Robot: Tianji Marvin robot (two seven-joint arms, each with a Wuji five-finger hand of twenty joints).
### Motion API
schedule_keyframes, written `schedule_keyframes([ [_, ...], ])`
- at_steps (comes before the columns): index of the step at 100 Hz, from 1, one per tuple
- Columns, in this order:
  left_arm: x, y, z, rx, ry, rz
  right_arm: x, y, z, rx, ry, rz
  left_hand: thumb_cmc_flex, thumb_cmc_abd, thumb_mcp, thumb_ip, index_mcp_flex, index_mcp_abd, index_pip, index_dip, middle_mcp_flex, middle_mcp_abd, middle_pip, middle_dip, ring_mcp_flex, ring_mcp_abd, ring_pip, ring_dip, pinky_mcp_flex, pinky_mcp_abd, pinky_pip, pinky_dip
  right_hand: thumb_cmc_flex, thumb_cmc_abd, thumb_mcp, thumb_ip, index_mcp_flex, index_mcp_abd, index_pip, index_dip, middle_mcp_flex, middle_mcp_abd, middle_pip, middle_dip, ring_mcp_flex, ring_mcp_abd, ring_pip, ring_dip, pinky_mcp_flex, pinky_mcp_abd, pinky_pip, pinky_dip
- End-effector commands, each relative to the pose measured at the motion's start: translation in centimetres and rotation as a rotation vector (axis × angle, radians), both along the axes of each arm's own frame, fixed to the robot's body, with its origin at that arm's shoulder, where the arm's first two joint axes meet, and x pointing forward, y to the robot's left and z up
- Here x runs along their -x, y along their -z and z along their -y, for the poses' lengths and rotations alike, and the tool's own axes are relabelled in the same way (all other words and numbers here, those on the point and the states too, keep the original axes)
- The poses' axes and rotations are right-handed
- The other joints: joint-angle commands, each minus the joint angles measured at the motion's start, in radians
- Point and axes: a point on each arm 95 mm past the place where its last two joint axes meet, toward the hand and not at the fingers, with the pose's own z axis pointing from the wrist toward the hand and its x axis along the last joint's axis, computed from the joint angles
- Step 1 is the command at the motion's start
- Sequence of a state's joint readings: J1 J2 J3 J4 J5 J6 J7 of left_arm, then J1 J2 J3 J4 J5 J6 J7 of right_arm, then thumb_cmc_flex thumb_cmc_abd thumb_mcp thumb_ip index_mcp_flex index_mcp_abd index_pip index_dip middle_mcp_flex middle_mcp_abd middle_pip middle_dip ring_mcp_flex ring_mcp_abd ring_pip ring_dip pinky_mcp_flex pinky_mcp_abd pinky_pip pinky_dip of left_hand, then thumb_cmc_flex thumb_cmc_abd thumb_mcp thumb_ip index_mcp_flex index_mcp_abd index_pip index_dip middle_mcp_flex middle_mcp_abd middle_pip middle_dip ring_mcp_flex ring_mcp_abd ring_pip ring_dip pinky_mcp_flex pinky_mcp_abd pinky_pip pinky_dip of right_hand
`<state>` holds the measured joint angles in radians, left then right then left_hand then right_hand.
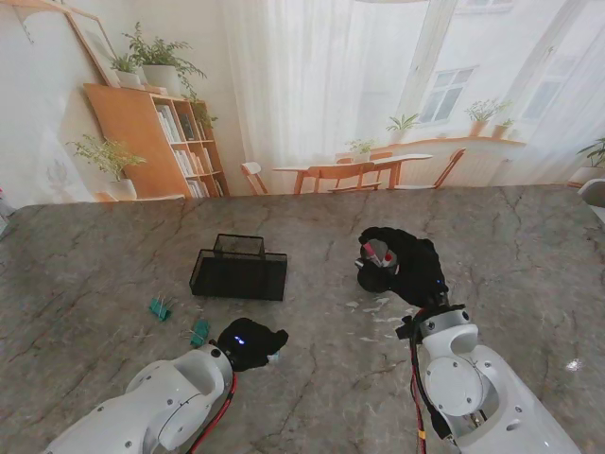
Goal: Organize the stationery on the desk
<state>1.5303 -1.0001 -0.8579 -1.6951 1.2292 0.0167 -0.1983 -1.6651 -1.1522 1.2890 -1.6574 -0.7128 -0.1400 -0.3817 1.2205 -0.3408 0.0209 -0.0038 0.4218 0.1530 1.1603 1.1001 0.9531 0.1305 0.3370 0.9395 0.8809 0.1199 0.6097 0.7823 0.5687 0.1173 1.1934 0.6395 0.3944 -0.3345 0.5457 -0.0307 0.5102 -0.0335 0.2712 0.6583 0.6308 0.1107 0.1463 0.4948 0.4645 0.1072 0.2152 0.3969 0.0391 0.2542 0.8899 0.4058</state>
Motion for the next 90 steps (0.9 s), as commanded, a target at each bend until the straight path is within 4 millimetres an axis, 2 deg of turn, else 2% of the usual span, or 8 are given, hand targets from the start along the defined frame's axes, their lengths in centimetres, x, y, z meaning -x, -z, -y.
schedule_keyframes([
  [1,1.29,2.54,-0.59,-0.016,0.002,-0.070,-0.05,0.29,-0.09,0.002,-0.009,-0.014,0.070,-0.021,0.043,-0.046,0.068,-0.035,-0.747,-0.449,-0.011,-0.118,-0.006,-0.010,-0.046,-0.037,0.014,0.023,-0.023,-0.027,-0.017,0.008,0.001,0.026,-0.015,-0.004,-0.002,0.000,0.009,0.016,0.006,0.001,0.021,0.018,0.005,-0.009,0.004,0.013,-0.001,0.010,0.017,0.017],
  [13,1.26,2.45,-0.63,0.008,0.005,-0.060,-0.08,0.34,-0.10,0.001,-0.009,-0.015,0.070,-0.012,0.046,-0.047,0.159,-0.099,-0.574,-0.286,-0.019,-0.110,-0.003,-0.001,-0.054,-0.036,0.018,0.029,-0.029,-0.024,-0.021,0.023,0.001,0.026,-0.016,-0.004,0.000,0.001,0.010,0.016,0.006,0.000,0.020,0.018,0.005,-0.009,0.004,0.013,-0.002,0.009,0.017,0.016],
  [25,1.18,2.39,-0.70,0.029,0.012,-0.053,-0.10,0.38,-0.08,0.000,-0.007,-0.015,0.070,-0.024,0.059,-0.052,0.152,-0.138,-0.389,-0.368,-0.006,-0.115,0.009,-0.017,-0.030,-0.044,0.066,0.055,0.008,-0.042,-0.006,0.026,0.001,0.028,-0.016,-0.004,0.000,0.001,0.010,0.016,0.008,0.000,0.021,0.019,0.005,-0.009,0.005,0.013,-0.001,0.010,0.017,0.017],
  [33,1.13,2.37,-0.70,0.058,0.006,-0.058,-0.10,0.40,-0.07,-0.001,-0.005,-0.015,0.070,-0.031,0.074,-0.051,0.140,-0.134,-0.390,-0.402,-0.003,-0.087,0.020,-0.014,-0.020,-0.055,0.102,0.098,0.018,-0.049,-0.001,0.026,0.001,0.029,-0.017,-0.004,0.002,0.001,0.011,0.016,0.008,0.001,0.021,0.019,0.005,-0.008,0.005,0.013,-0.002,0.009,0.017,0.016],
  [44,1.08,2.21,-0.73,0.095,0.002,-0.053,-0.10,0.42,-0.07,-0.002,-0.004,-0.015,0.070,-0.043,0.074,-0.053,0.175,-0.112,-0.408,-0.425,0.012,-0.089,0.021,-0.025,0.002,-0.062,0.077,0.113,0.037,-0.055,-0.020,0.018,0.001,0.032,-0.018,-0.004,0.008,0.003,0.013,0.017,0.010,0.000,0.022,0.019,0.006,-0.010,0.006,0.013,-0.001,0.009,0.018,0.016],
  [67,1.11,1.77,-0.84,0.165,-0.027,-0.042,-0.08,0.43,-0.07,-0.008,-0.002,-0.013,0.070,-0.112,0.074,-0.062,0.241,-0.181,-0.249,-0.616,0.086,-0.111,0.005,-0.082,0.099,-0.068,0.015,0.122,0.138,-0.060,-0.051,0.010,0.002,0.044,-0.023,-0.004,0.013,0.003,0.015,0.017,0.011,0.001,0.021,0.018,0.007,-0.009,0.006,0.013,-0.001,0.009,0.018,0.016],
  [80,1.02,2.00,-1.11,0.136,-0.020,-0.051,-0.06,0.44,-0.06,-0.013,0.001,-0.012,-0.082,-0.153,0.353,-0.015,0.149,-0.191,-0.124,-0.576,0.031,-0.136,0.062,-0.021,0.072,-0.077,0.015,0.211,0.124,-0.061,-0.075,0.047,0.004,0.053,-0.027,-0.004,0.026,0.006,0.019,0.017,0.016,0.002,0.022,0.018,0.009,-0.009,0.005,0.012,-0.001,0.009,0.018,0.015],
  [90,0.87,2.52,-1.15,0.098,-0.009,-0.071,-0.05,0.44,-0.04,-0.018,0.003,-0.011,-0.110,-0.146,0.421,0.010,0.111,-0.179,-0.101,-0.520,0.000,-0.140,0.091,0.018,0.040,-0.072,0.033,0.259,0.085,-0.054,-0.071,0.073,0.003,0.059,-0.031,-0.005,0.034,0.006,0.023,0.018,0.019,0.003,0.022,0.018,0.011,-0.008,0.005,0.012,0.000,0.011,0.018,0.015],
])
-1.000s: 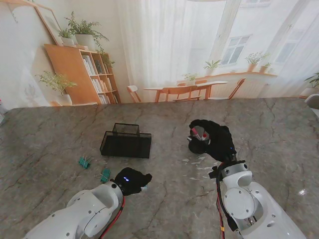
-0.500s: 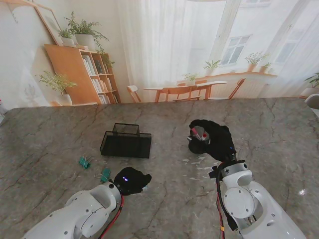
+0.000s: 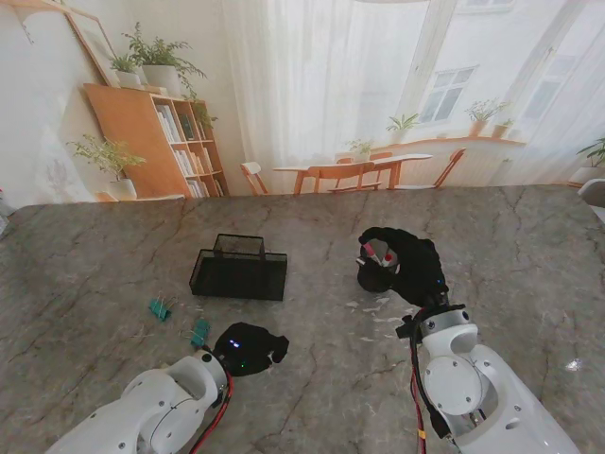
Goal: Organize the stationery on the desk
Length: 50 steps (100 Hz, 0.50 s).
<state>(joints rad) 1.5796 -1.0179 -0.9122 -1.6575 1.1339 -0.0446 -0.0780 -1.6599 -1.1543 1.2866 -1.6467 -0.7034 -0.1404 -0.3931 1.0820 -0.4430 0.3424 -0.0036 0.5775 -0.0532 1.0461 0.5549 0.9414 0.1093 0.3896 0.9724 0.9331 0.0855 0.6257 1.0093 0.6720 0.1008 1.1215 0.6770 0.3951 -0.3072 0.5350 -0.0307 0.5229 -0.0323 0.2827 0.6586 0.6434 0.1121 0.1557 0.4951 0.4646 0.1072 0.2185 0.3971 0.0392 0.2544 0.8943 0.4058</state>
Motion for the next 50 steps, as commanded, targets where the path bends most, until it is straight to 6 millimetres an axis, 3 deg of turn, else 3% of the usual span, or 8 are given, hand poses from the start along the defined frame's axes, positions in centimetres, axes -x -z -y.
schedule_keyframes([
  [1,0.41,1.77,-0.39,-0.060,0.015,-0.052,0.08,0.29,-0.14,-0.007,-0.005,-0.013,0.027,-0.043,0.101,0.011,-0.046,0.026,0.013,0.027,0.011,-0.119,0.039,-0.014,-0.013,-0.038,0.017,0.033,-0.020,-0.038,0.001,0.037,0.003,0.033,-0.021,-0.005,0.022,0.005,0.012,0.018,0.007,0.002,0.013,0.018,0.011,-0.008,0.002,0.012,-0.001,0.011,0.013,0.015],
  [13,0.21,2.10,-0.48,-0.071,0.015,-0.056,0.10,0.30,-0.16,-0.013,-0.002,-0.014,-0.013,-0.045,0.173,0.047,-0.081,0.030,0.048,0.086,-0.017,-0.127,0.088,0.023,-0.034,-0.043,0.055,0.084,-0.039,-0.034,0.020,0.071,0.005,0.037,-0.024,-0.004,0.027,0.005,0.015,0.019,0.007,0.002,0.012,0.017,0.012,-0.009,0.001,0.012,-0.002,0.011,0.012,0.014],
  [20,0.15,2.05,-0.54,-0.060,0.005,-0.052,0.10,0.31,-0.14,-0.013,0.000,-0.013,-0.085,-0.046,0.304,0.106,-0.126,0.045,0.103,0.154,-0.044,-0.144,0.171,0.056,-0.048,-0.061,0.103,0.135,-0.055,-0.038,0.045,0.113,0.006,0.041,-0.027,-0.004,0.031,0.005,0.017,0.020,0.011,0.002,0.013,0.017,0.013,-0.008,0.000,0.012,0.000,0.009,0.013,0.015],
  [28,0.09,1.91,-0.55,-0.041,-0.004,-0.049,0.09,0.31,-0.15,-0.016,0.001,-0.012,-0.168,-0.039,0.426,0.213,-0.170,0.085,0.153,0.228,-0.082,-0.151,0.270,0.088,-0.070,-0.077,0.169,0.195,-0.079,-0.039,0.081,0.161,0.007,0.045,-0.029,-0.004,0.033,0.005,0.020,0.022,0.012,0.003,0.014,0.017,0.014,-0.007,0.001,0.012,0.000,0.010,0.013,0.015],
  [30,0.07,1.90,-0.57,-0.039,-0.005,-0.049,0.08,0.31,-0.15,-0.018,0.001,-0.012,-0.191,-0.030,0.450,0.257,-0.182,0.097,0.162,0.256,-0.094,-0.156,0.309,0.088,-0.074,-0.086,0.194,0.204,-0.082,-0.041,0.090,0.180,0.007,0.047,-0.030,-0.004,0.034,0.005,0.021,0.022,0.012,0.004,0.013,0.017,0.014,-0.006,0.001,0.013,0.000,0.010,0.013,0.015],
  [37,-0.01,1.89,-0.66,-0.036,-0.003,-0.045,0.07,0.32,-0.18,-0.023,0.001,-0.012,-0.257,0.005,0.512,0.369,-0.227,0.127,0.198,0.316,-0.125,-0.174,0.391,0.101,-0.091,-0.116,0.250,0.233,-0.094,-0.053,0.114,0.215,0.007,0.054,-0.032,-0.003,0.038,0.007,0.023,0.023,0.013,0.005,0.014,0.018,0.014,-0.008,0.001,0.013,0.000,0.010,0.014,0.015],
  [40,-0.05,1.90,-0.73,-0.035,0.000,-0.043,0.06,0.32,-0.20,-0.025,0.002,-0.011,-0.288,0.027,0.535,0.428,-0.246,0.137,0.212,0.338,-0.147,-0.155,0.437,0.103,-0.097,-0.134,0.276,0.242,-0.096,-0.060,0.125,0.230,0.007,0.056,-0.034,-0.004,0.039,0.007,0.024,0.023,0.014,0.006,0.014,0.018,0.015,-0.007,0.001,0.013,0.000,0.011,0.014,0.015],
  [50,-0.15,1.89,-0.84,-0.022,0.002,-0.042,0.05,0.31,-0.23,-0.031,0.003,-0.010,-0.360,0.075,0.592,0.547,-0.269,0.160,0.221,0.417,-0.166,-0.175,0.516,0.101,-0.113,-0.140,0.340,0.260,-0.101,-0.070,0.151,0.259,0.008,0.063,-0.038,-0.003,0.043,0.007,0.026,0.025,0.016,0.006,0.015,0.018,0.014,-0.006,0.001,0.013,0.000,0.011,0.014,0.015],
])
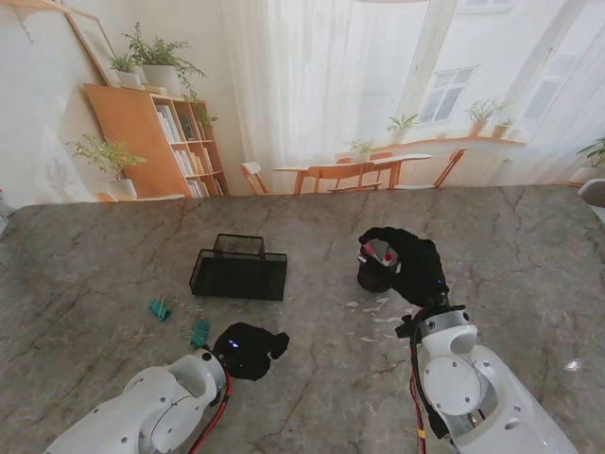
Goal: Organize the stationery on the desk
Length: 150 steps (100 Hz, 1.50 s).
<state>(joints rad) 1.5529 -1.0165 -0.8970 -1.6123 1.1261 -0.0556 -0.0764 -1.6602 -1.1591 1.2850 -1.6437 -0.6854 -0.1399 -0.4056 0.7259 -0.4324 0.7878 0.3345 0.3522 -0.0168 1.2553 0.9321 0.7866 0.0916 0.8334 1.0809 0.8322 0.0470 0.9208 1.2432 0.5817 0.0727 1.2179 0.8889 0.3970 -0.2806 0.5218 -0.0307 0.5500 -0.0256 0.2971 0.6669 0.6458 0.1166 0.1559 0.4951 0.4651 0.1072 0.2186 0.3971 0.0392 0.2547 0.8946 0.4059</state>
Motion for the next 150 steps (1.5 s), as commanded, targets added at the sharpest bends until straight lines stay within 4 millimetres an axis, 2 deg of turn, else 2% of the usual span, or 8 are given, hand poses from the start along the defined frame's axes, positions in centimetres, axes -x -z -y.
schedule_keyframes([
  [1,0.4,0.9,-0.4,-0.001,0.000,-0.024,0.0,0.2,-0.2,-0.007,-0.006,-0.011,-0.009,0.068,0.150,0.217,-0.046,0.126,0.012,0.047,-0.012,-0.158,0.077,-0.007,-0.012,-0.104,0.049,0.026,-0.012,-0.040,0.057,0.049,0.007,0.037,-0.025,-0.003,0.016,0.001,0.012,0.016,0.014,0.001,0.015,0.018,0.015,-0.007,0.002,0.014,0.000,0.011,0.014,0.015],
  [17,0.4,0.6,-0.5,0.020,0.004,-0.009,0.0,0.2,-0.3,-0.014,-0.004,-0.010,-0.065,0.108,0.186,0.296,-0.057,0.143,0.014,0.117,-0.021,-0.169,0.129,-0.004,-0.014,-0.125,0.091,0.027,-0.012,-0.044,0.075,0.068,0.009,0.045,-0.033,-0.002,0.020,0.001,0.015,0.018,0.018,0.004,0.016,0.019,0.016,-0.006,0.002,0.014,0.000,0.011,0.015,0.015],
  [39,0.3,-0.1,-0.6,0.051,0.010,0.021,0.0,0.2,-0.3,-0.019,0.001,-0.007,-0.083,0.121,0.195,0.326,-0.057,0.143,0.010,0.132,-0.022,-0.172,0.142,-0.005,-0.014,-0.130,0.103,0.025,-0.014,-0.045,0.080,0.075,0.012,0.051,-0.040,-0.001,0.024,0.003,0.019,0.020,0.018,0.004,0.015,0.019,0.017,-0.006,0.003,0.015,0.001,0.012,0.017,0.015],
  [59,0.5,-1.3,-0.8,0.073,0.008,0.064,0.1,0.2,-0.3,-0.023,0.004,-0.007,-0.056,0.103,0.174,0.311,-0.049,0.134,0.000,0.104,-0.022,-0.165,0.132,-0.014,-0.018,-0.117,0.093,0.017,-0.016,-0.044,0.075,0.076,0.015,0.056,-0.045,0.000,0.028,0.003,0.021,0.021,0.021,0.003,0.016,0.020,0.017,-0.006,0.004,0.015,0.001,0.012,0.018,0.015],
  [86,0.7,-4.1,-2.1,0.079,0.010,0.169,0.1,0.2,-0.3,-0.023,0.008,-0.007,0.001,0.057,0.133,0.261,-0.038,0.117,-0.003,0.039,-0.017,-0.149,0.092,-0.019,-0.019,-0.090,0.069,0.012,-0.022,-0.036,0.061,0.074,0.019,0.063,-0.051,0.000,0.029,0.004,0.022,0.022,0.022,0.005,0.016,0.020,0.018,-0.005,0.005,0.016,0.000,0.012,0.020,0.015],
  [126,0.1,-8.9,-7.3,0.020,-0.040,0.354,-0.1,0.5,-0.3,0.003,-0.015,-0.006,0.035,0.027,0.113,0.228,-0.025,0.102,-0.003,-0.012,-0.007,-0.134,0.063,-0.022,-0.022,-0.050,0.063,0.012,-0.017,-0.033,0.060,0.073,0.021,0.066,-0.057,0.001,0.030,0.005,0.023,0.023,0.022,0.004,0.016,0.020,0.016,-0.007,0.004,0.015,-0.002,0.012,0.020,0.014],
  [136,-0.2,-9.7,-8.6,0.004,-0.066,0.393,-0.2,0.6,-0.4,0.011,-0.022,-0.005,0.041,0.021,0.111,0.225,-0.022,0.101,0.000,-0.024,-0.004,-0.131,0.055,-0.019,-0.007,-0.089,0.056,0.003,-0.017,-0.032,0.061,0.075,0.022,0.066,-0.057,0.001,0.028,0.004,0.022,0.023,0.021,0.006,0.015,0.020,0.016,-0.006,0.004,0.015,-0.002,0.012,0.020,0.013],
  [150,-1.0,-10.6,-10.6,-0.011,-0.109,0.430,-0.4,0.7,-0.6,0.026,-0.032,-0.011,0.042,0.017,0.108,0.222,-0.019,0.097,0.000,-0.031,-0.002,-0.127,0.051,-0.019,-0.004,-0.087,0.054,0.005,-0.015,-0.032,0.061,0.075,0.022,0.068,-0.058,0.001,0.027,0.005,0.021,0.023,0.020,0.005,0.015,0.020,0.014,-0.006,0.004,0.015,-0.002,0.011,0.020,0.013],
])
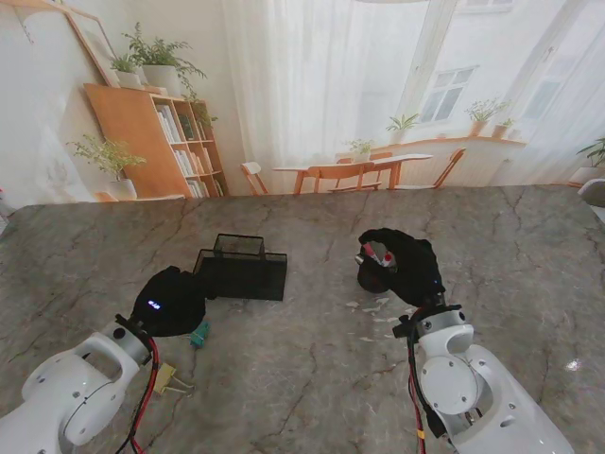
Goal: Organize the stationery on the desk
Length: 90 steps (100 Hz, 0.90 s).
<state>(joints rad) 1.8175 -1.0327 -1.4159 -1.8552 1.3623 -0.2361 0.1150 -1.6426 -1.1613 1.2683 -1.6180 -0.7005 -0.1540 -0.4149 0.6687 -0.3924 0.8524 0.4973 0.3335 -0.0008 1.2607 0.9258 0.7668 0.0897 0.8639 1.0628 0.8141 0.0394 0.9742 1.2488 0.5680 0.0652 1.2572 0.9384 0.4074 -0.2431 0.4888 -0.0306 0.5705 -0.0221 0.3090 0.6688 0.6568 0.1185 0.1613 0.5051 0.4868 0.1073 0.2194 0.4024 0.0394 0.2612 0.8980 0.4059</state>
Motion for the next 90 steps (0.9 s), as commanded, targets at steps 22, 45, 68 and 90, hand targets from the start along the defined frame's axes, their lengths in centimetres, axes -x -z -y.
schedule_keyframes([
  [22,-2.4,-1.0,-3.5,-0.015,-0.080,0.025,-0.5,0.6,-0.7,0.047,-0.039,-0.037,0.104,-0.026,0.040,0.055,0.001,0.079,-0.005,-0.034,0.019,-0.119,0.014,0.001,0.014,-0.074,-0.001,0.004,-0.004,-0.024,0.023,0.028,0.011,0.031,-0.026,0.002,0.004,0.001,0.009,0.021,0.007,0.002,0.009,0.011,-0.009,-0.007,0.003,0.010,-0.004,0.003,0.016,0.013],
  [45,-5.3,-0.8,-5.8,-0.005,-0.134,0.014,-0.5,0.8,-1.0,0.078,-0.056,-0.046,0.110,-0.026,0.034,0.051,0.000,0.077,-0.004,-0.040,0.018,-0.112,0.007,0.006,0.012,-0.072,-0.005,0.009,-0.007,-0.025,0.022,0.029,0.011,0.033,-0.027,0.002,0.000,0.000,0.008,0.022,0.006,0.001,0.010,0.011,-0.009,-0.009,0.004,0.010,-0.003,0.002,0.017,0.014],
  [68,-8.4,-0.8,-7.6,0.001,-0.172,0.001,-0.6,1.0,-1.2,0.108,-0.074,-0.057,0.113,-0.027,0.030,0.049,-0.001,0.076,-0.005,-0.044,0.016,-0.111,0.002,0.010,0.010,-0.071,-0.006,0.015,-0.007,-0.027,0.023,0.031,0.011,0.036,-0.027,0.002,-0.004,0.001,0.007,0.022,0.004,0.003,0.010,0.012,-0.012,-0.009,0.005,0.011,-0.004,0.001,0.016,0.014],
  [90,-11.0,-0.2,-8.7,0.003,-0.205,-0.031,-0.6,1.1,-1.4,0.120,-0.083,-0.067,0.117,-0.027,0.025,0.046,-0.001,0.075,-0.005,-0.046,0.014,-0.111,-0.001,0.013,0.008,-0.069,-0.007,0.019,-0.011,-0.025,0.024,0.033,0.010,0.037,-0.028,0.003,-0.006,0.000,0.007,0.023,0.002,0.000,0.010,0.012,-0.013,-0.009,0.006,0.011,-0.005,0.001,0.017,0.015],
])
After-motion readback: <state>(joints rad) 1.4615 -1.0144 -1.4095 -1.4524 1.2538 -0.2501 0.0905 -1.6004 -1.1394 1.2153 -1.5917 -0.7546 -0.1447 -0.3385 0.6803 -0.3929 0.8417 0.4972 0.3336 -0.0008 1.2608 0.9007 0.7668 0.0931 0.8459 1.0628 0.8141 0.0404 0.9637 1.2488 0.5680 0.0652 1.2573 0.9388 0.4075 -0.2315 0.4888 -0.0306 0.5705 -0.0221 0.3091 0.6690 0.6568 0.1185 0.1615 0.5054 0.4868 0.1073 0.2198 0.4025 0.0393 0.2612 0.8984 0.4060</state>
